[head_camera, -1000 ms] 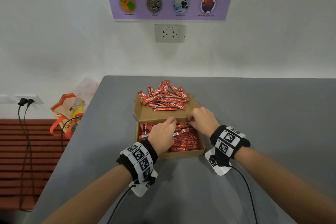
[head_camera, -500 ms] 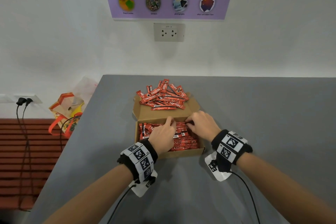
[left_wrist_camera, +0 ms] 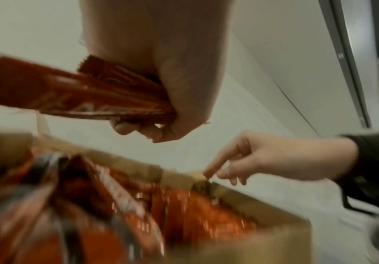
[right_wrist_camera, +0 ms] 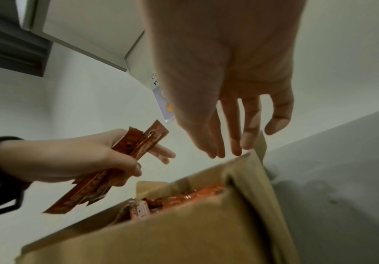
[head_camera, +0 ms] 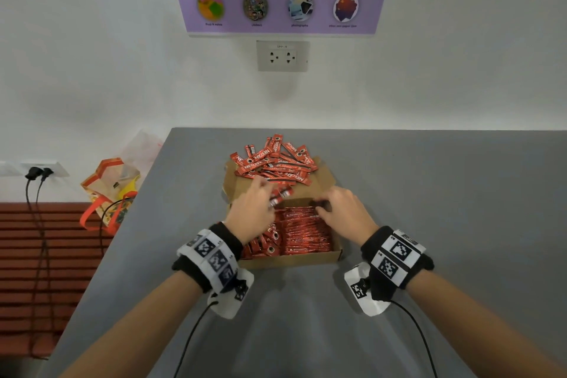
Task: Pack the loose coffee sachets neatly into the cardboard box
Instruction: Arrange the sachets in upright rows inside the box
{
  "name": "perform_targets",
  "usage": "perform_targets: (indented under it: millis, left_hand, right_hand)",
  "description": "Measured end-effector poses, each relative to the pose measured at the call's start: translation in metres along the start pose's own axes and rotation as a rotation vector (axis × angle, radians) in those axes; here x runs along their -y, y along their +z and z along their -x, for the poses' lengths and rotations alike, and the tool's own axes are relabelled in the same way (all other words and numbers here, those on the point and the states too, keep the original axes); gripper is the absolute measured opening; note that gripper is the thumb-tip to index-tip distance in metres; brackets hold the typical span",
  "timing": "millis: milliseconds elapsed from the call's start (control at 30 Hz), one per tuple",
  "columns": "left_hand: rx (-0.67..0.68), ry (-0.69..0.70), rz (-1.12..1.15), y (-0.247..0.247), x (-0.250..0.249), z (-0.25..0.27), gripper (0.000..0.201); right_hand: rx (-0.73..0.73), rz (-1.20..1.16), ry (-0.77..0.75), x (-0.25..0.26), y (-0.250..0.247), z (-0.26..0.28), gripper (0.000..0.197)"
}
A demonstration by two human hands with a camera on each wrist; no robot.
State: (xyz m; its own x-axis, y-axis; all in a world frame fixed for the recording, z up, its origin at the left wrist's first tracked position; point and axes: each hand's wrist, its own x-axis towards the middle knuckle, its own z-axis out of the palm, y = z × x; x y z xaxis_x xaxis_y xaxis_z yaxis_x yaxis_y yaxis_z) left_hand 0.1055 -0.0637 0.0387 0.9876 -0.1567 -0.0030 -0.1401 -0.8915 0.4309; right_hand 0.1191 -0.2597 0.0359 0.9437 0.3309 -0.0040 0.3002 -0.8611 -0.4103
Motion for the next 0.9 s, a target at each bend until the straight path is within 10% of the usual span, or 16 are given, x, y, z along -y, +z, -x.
perform_targets:
  millis: [133, 333, 900]
  left_hand:
    - [-0.136, -0.189, 0.026, -0.029, 0.015, -0.009, 0.036]
    - [0.056, -0.431, -0.020, -0.021, 0.030, -0.011, 0.035]
    - [0.114, -0.467, 0.075, -0.013, 0.052, -0.014, 0.045]
  right_hand:
    - [0.022, -0.075, -0.157, 0.026, -0.005, -0.001, 0.032]
    - [0.362, 0.063, -0.260, 0.075, 0.022, -0.020, 0.071]
    - [0.384, 0.397, -0.317, 0.111, 0.066, -0.040, 0.077]
